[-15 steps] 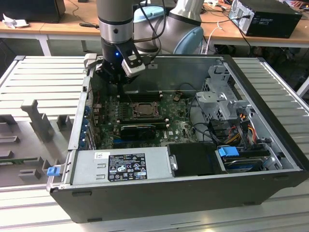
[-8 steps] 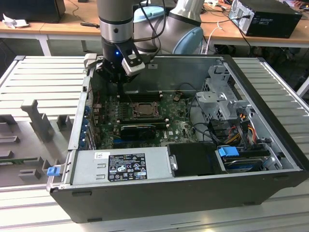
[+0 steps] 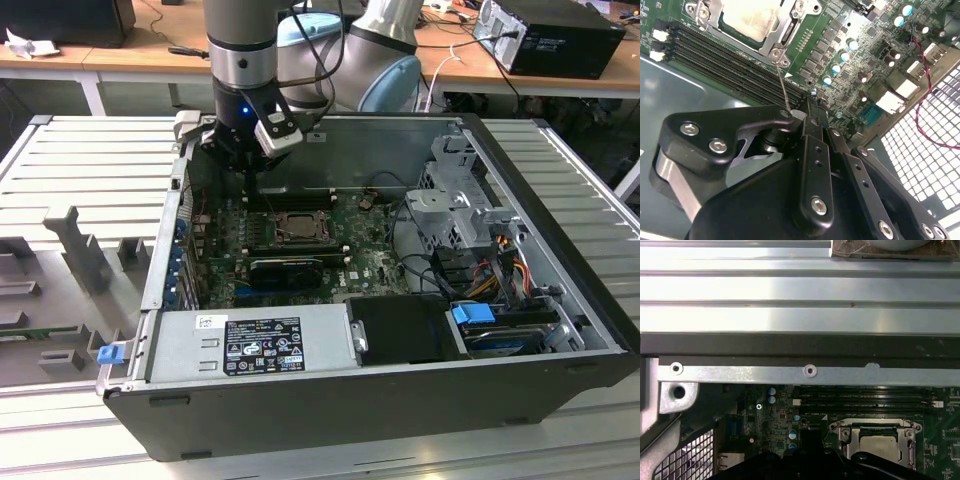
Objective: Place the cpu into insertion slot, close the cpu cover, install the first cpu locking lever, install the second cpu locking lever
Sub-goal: 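Install the first cpu locking lever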
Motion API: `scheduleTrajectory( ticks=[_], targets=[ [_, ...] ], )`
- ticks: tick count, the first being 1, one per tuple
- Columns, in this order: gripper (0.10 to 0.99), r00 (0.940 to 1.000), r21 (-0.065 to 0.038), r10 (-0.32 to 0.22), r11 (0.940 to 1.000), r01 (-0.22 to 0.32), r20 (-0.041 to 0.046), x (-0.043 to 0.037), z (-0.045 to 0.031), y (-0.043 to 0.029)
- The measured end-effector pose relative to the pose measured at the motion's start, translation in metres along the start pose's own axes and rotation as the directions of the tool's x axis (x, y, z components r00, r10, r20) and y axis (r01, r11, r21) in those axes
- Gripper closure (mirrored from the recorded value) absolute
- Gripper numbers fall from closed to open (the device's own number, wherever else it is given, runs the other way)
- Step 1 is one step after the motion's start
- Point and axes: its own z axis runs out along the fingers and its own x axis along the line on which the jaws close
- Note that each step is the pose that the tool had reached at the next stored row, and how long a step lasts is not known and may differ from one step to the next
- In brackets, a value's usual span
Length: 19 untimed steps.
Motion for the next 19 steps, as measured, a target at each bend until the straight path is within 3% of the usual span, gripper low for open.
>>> scheduleTrajectory(
  ticks=[19],
  targets=[
    [0.980, 1.0000, 0.000, 0.000, 1.0000, 0.000, 0.0000, -0.0112, 0.0003, 0.0000]
  ],
)
